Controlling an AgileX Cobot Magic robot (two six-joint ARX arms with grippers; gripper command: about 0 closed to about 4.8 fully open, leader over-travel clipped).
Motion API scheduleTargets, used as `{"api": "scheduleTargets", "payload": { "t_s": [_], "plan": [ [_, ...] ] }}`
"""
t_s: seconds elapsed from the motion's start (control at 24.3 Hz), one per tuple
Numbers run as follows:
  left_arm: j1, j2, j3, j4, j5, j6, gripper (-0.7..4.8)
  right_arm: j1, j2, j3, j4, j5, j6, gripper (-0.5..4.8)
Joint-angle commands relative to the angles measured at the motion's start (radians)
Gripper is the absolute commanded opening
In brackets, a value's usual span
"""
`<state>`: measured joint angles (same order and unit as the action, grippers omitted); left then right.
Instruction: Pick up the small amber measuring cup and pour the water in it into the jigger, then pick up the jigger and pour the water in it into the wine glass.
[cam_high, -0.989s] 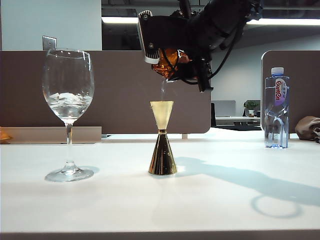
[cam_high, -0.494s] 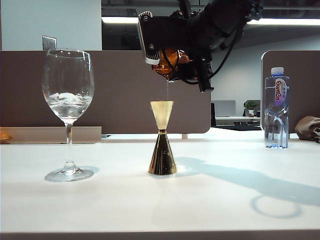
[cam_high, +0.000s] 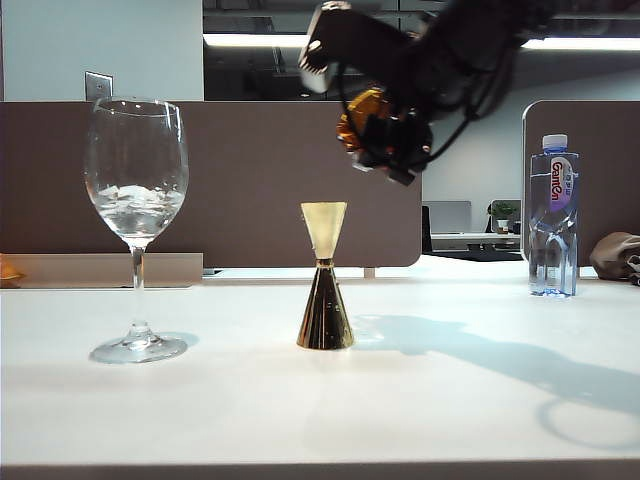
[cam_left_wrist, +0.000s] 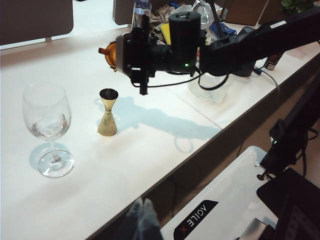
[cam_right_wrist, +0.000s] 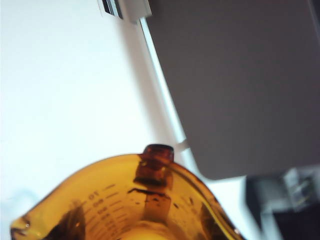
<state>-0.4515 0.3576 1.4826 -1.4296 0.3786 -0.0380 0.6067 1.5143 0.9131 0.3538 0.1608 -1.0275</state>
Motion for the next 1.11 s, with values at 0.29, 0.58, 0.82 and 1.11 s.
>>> {"api": "scheduleTargets", "payload": {
  "t_s": [0.29,0.58,0.82,1.11],
  "plan": [
    [0.000,0.001,0.003,-0.002,0.003,0.004,-0.02,-0.158,-0.177,-0.345,0.280,-0.077,0.925,-0.01],
    [0.000,0.001,0.003,-0.002,0.003,0.004,-0.02,-0.229,-0.154,-0.553,0.519,-0.120,1.056,-0.01],
    [0.000,0.001,0.003,-0.002,0.003,0.004,-0.02,-0.293,-0.070,-0.631,0.603,-0.208,1.091,-0.01],
    [0.000,0.001,0.003,-0.002,0.003,0.004,-0.02,-0.300,0.073,-0.640,0.707,-0.227,1.107,0.00]
  ]
}}
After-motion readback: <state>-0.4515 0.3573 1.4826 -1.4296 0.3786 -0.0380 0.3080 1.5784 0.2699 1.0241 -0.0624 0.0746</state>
